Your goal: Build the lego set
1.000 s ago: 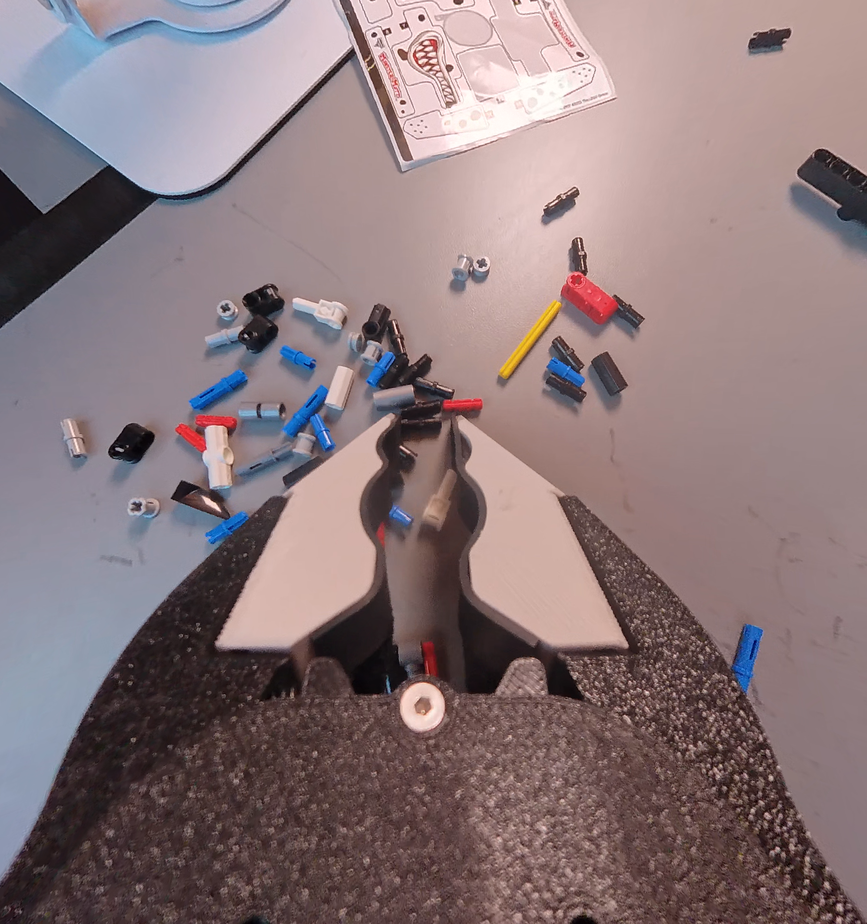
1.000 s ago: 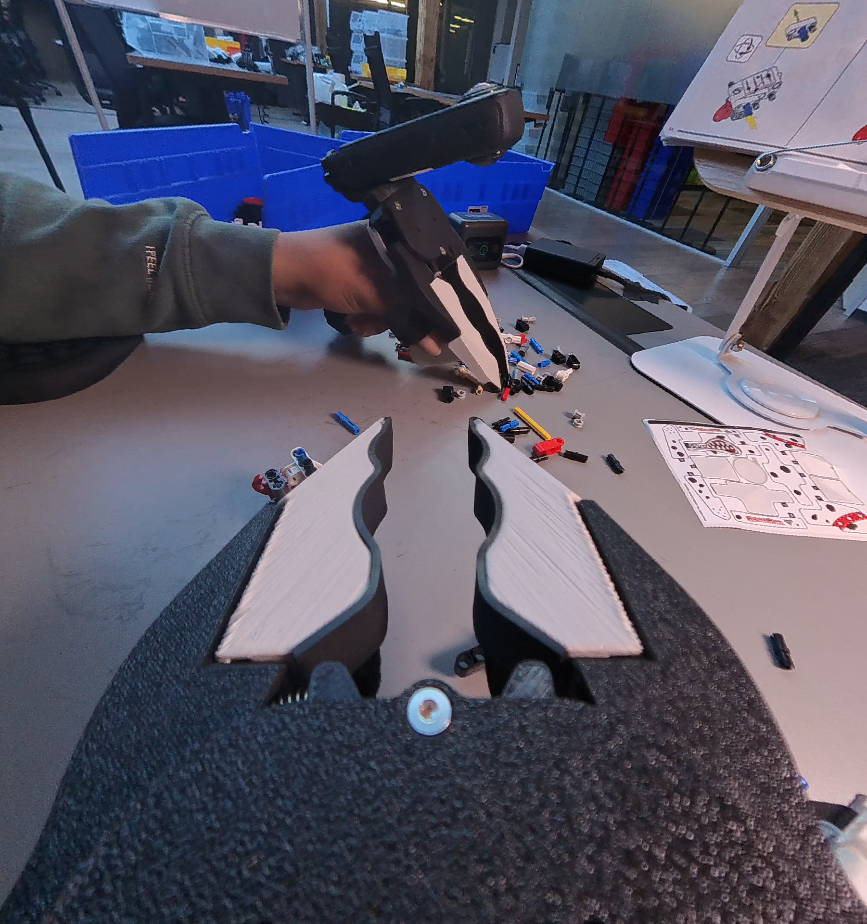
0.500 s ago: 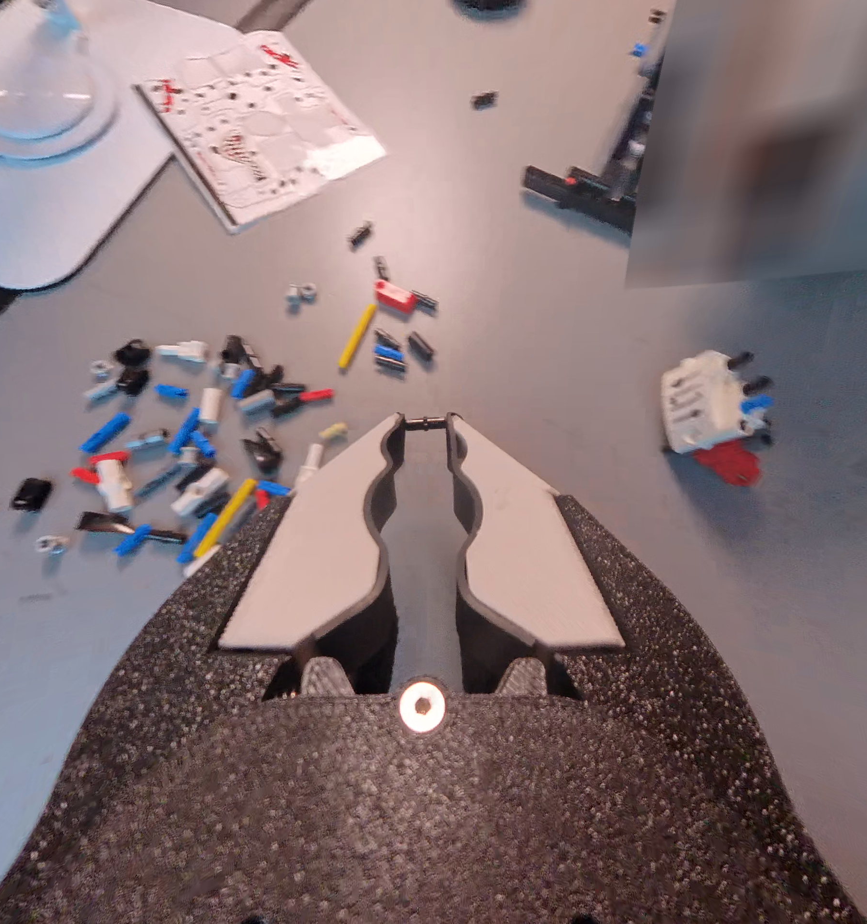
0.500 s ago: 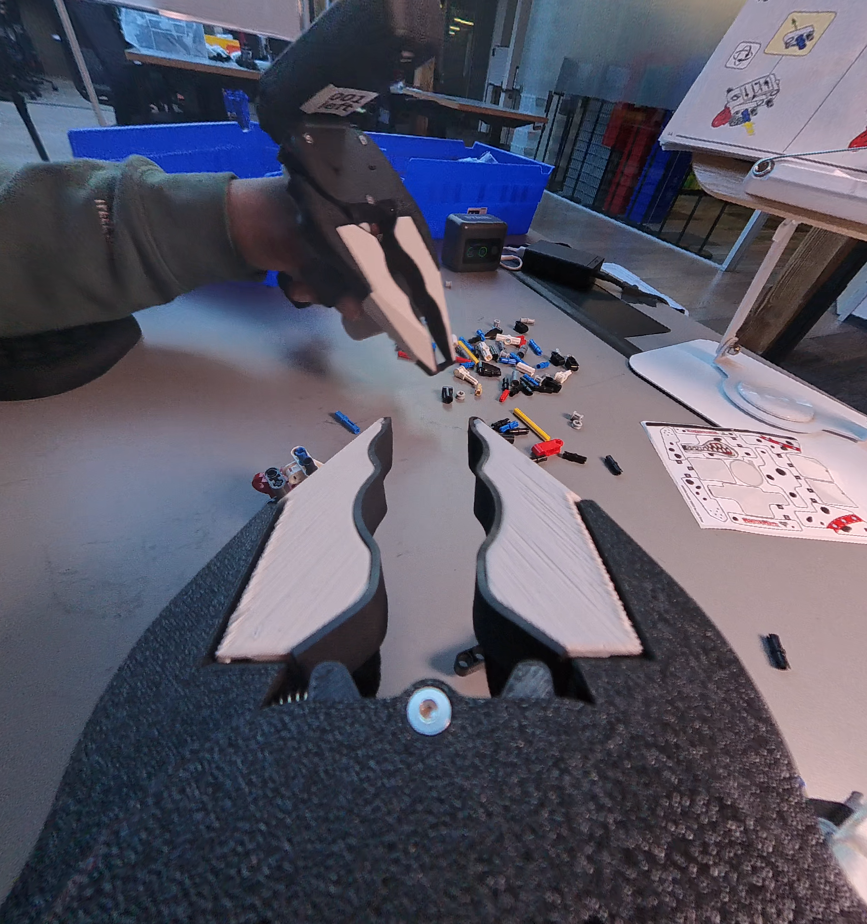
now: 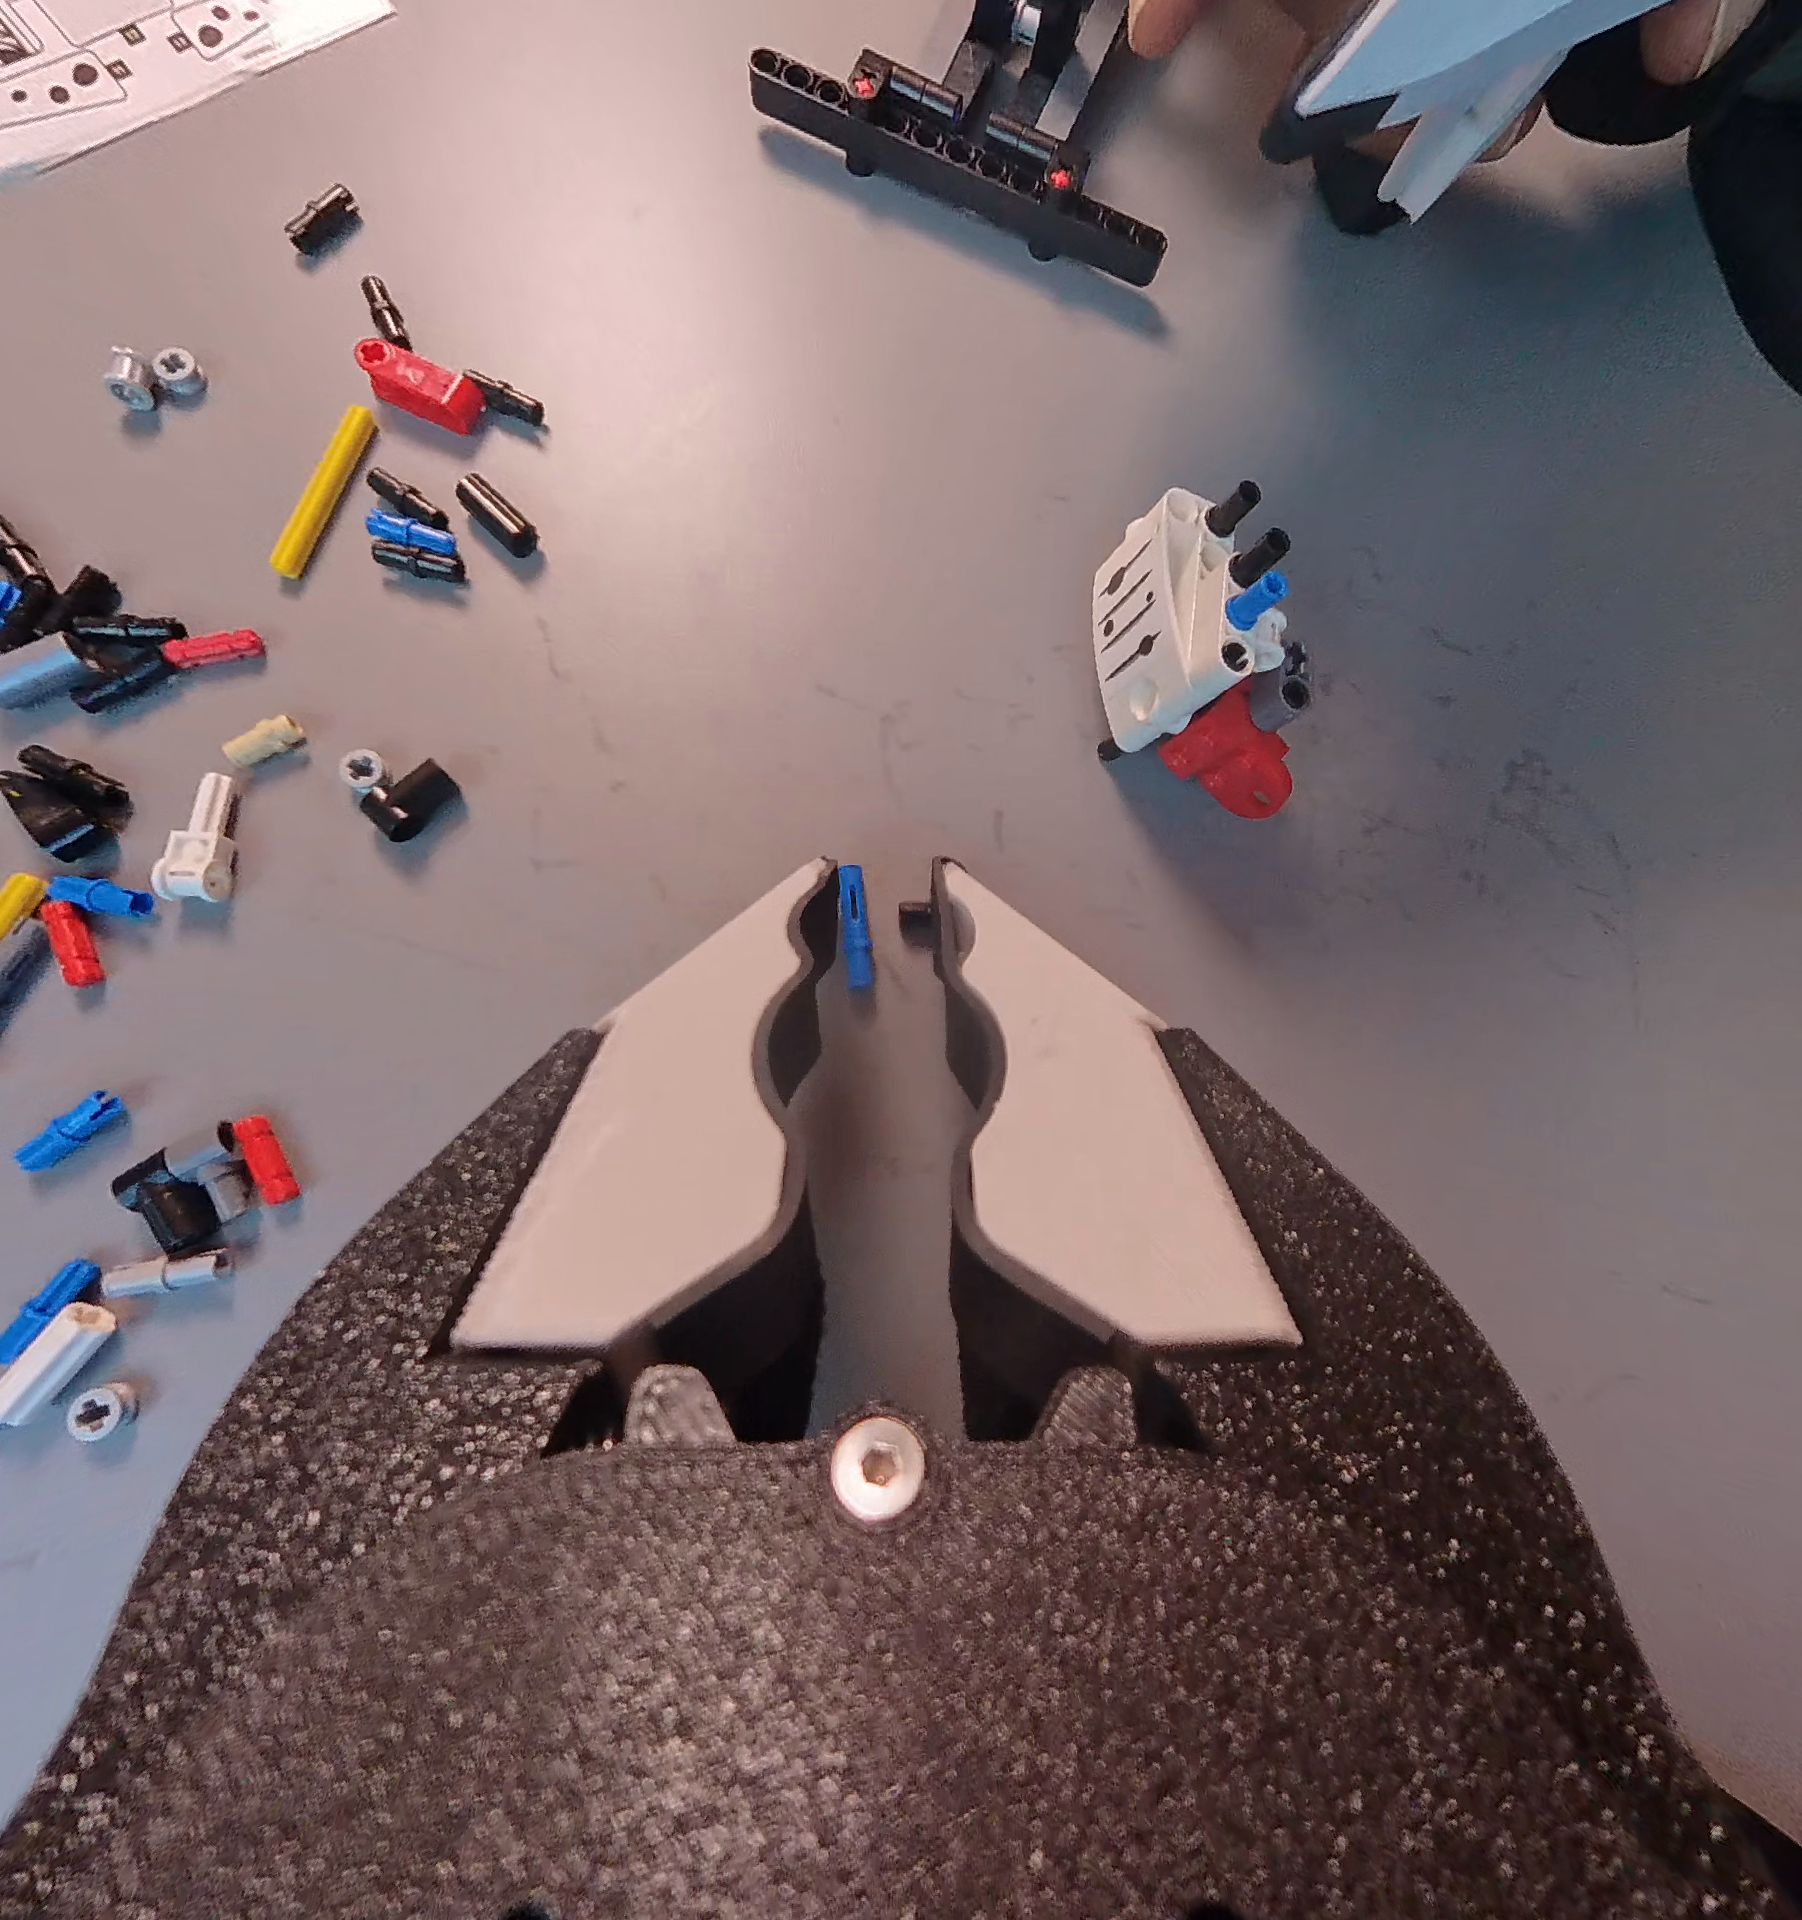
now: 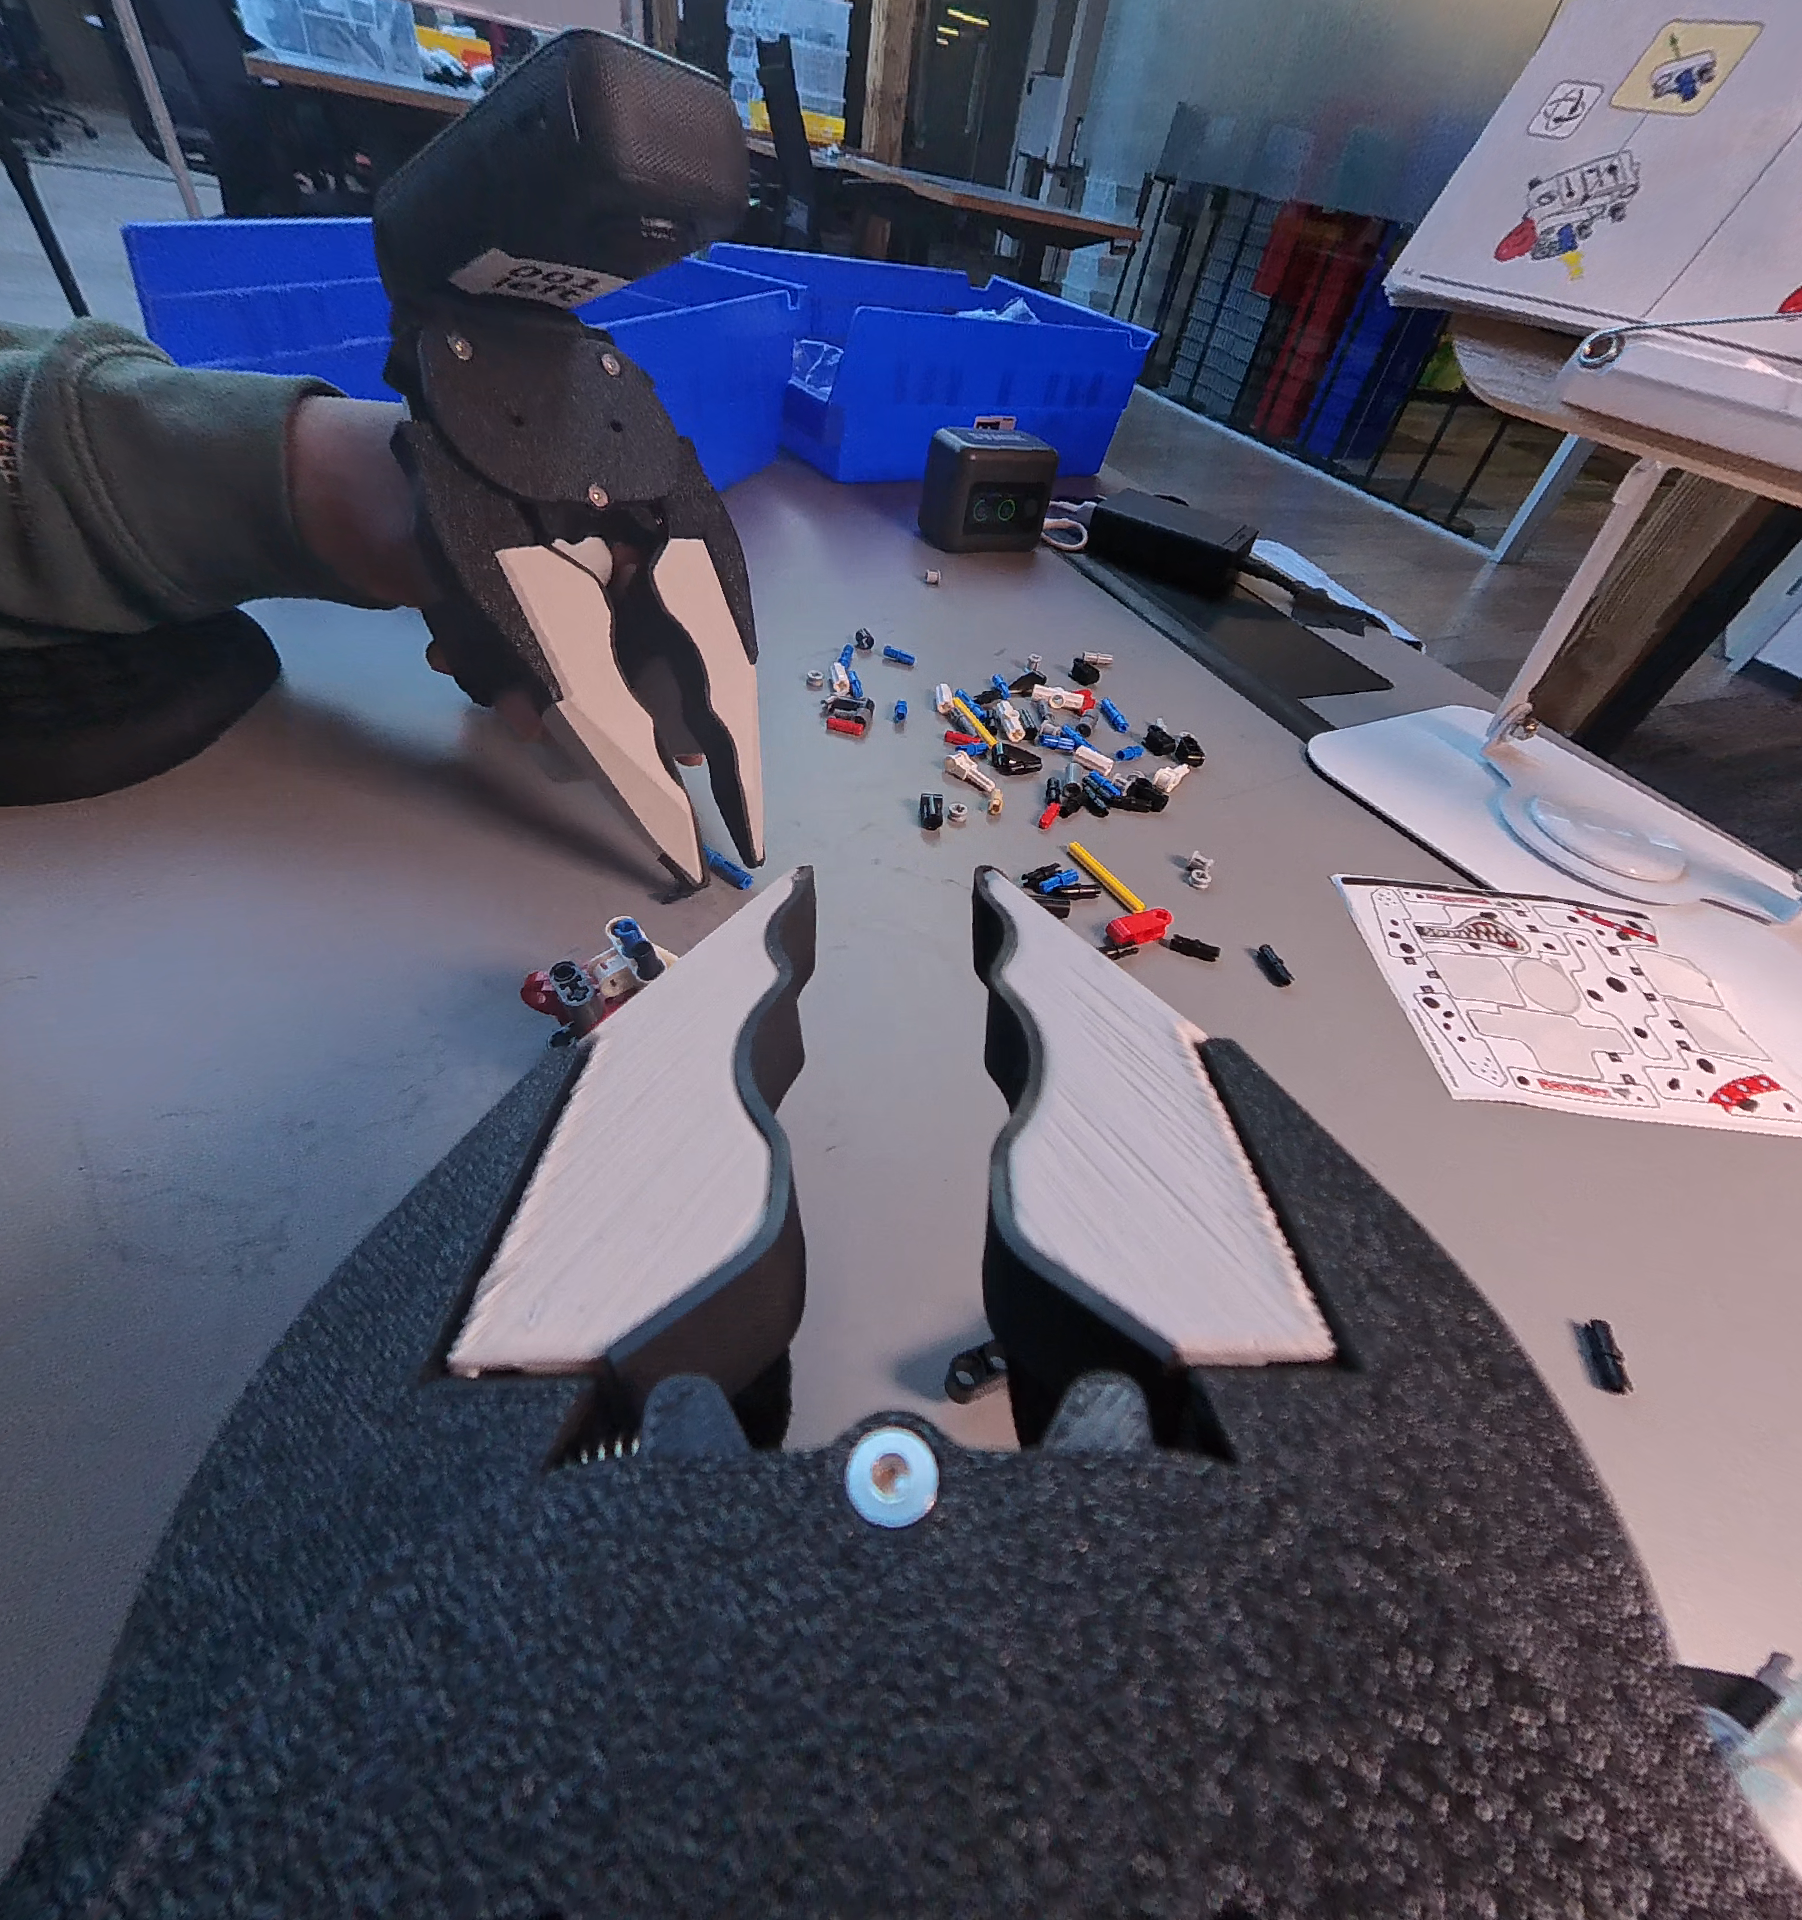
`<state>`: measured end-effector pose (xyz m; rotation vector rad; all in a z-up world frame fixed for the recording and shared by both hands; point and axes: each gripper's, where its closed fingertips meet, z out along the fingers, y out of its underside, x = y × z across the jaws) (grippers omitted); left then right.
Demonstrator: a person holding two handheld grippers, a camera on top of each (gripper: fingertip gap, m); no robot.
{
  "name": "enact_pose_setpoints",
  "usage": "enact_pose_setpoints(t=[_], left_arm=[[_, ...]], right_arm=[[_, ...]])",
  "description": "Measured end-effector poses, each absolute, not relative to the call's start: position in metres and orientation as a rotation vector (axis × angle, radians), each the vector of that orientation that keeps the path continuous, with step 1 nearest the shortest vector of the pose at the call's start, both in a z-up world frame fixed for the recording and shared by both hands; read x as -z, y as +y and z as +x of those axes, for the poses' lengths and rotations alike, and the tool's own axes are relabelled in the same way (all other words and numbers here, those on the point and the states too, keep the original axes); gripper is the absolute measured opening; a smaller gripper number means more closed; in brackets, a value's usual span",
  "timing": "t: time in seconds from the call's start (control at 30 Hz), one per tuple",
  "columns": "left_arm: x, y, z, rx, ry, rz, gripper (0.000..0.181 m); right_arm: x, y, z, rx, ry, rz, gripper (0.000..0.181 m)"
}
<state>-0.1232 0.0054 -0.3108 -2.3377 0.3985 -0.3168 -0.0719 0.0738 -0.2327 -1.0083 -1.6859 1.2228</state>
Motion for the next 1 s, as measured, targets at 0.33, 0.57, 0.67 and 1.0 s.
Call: enact_pose_setpoints(t=[0.33, 0.57, 0.67, 1.0], left_arm=[[0.285, 0.015, -0.139, 0.245, 0.292, -2.198, 0.026], [0.203, 0.007, -0.172, 0.018, 0.129, -1.875, 0.027], [0.151, -0.029, -0.211, -0.177, 0.021, -1.771, 0.026], [0.177, -0.204, -0.369, -0.097, -0.490, -2.272, 0.026]], right_arm=[[0.232, 0.074, -0.072, -1.224, -1.676, -1.006, 0.031], [0.224, 0.075, -0.071, -1.276, -1.631, -1.027, 0.042], [0.225, 0.075, -0.072, -1.270, -1.628, -1.039, 0.044], [0.230, 0.063, -0.073, -1.238, -1.659, -1.032, 0.043]])
